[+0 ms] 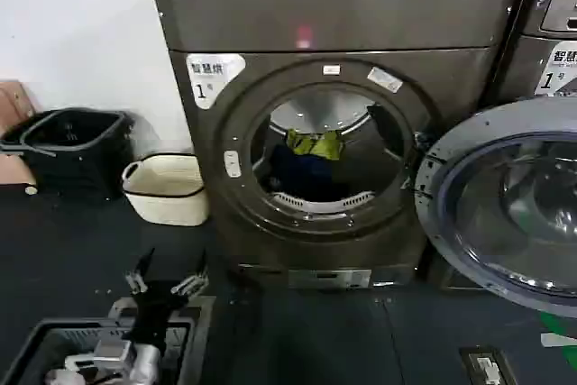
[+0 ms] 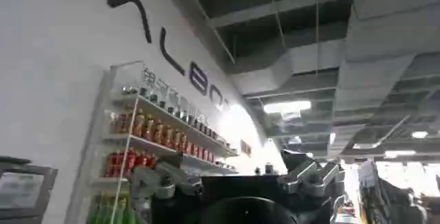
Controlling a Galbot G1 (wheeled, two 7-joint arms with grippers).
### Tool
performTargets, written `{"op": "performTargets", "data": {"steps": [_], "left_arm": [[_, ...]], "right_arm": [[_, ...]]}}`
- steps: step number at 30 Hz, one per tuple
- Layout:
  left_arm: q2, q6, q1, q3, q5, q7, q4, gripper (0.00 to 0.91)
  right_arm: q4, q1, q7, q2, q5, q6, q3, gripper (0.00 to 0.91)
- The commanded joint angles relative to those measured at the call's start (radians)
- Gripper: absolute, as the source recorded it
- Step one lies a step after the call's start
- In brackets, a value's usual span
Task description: Grasp the clothes from the dryer.
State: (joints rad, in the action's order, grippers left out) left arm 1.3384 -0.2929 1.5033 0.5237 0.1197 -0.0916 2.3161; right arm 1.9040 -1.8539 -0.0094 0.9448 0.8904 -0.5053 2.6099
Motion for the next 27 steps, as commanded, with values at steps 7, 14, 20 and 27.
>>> {"op": "performTargets", "data": {"steps": [7, 14, 20, 27], "left_arm": [[-0.003, 0.002, -0.004, 0.005, 0.004, 0.011, 0.008, 0.907], [-0.004, 0.003, -0.007, -0.002, -0.001, 0.014, 0.014, 0.907], [-0.009, 0.007, -0.008, -0.002, -0.003, 0.014, 0.015, 0.907], [-0.009, 0.008, -0.007, -0.007, -0.004, 0.015, 0.018, 0.907]], "right_arm": [[-0.021, 0.009, 0.018, -0.012, 0.116, 0.078, -0.014, 0.907], [-0.018, 0.013, 0.021, 0.008, 0.05, 0.085, -0.047, 0.907], [-0.017, 0.005, 0.029, 0.013, 0.019, 0.085, -0.036, 0.907], [-0.016, -0.002, 0.023, 0.015, 0.02, 0.086, -0.026, 0.907]]}}
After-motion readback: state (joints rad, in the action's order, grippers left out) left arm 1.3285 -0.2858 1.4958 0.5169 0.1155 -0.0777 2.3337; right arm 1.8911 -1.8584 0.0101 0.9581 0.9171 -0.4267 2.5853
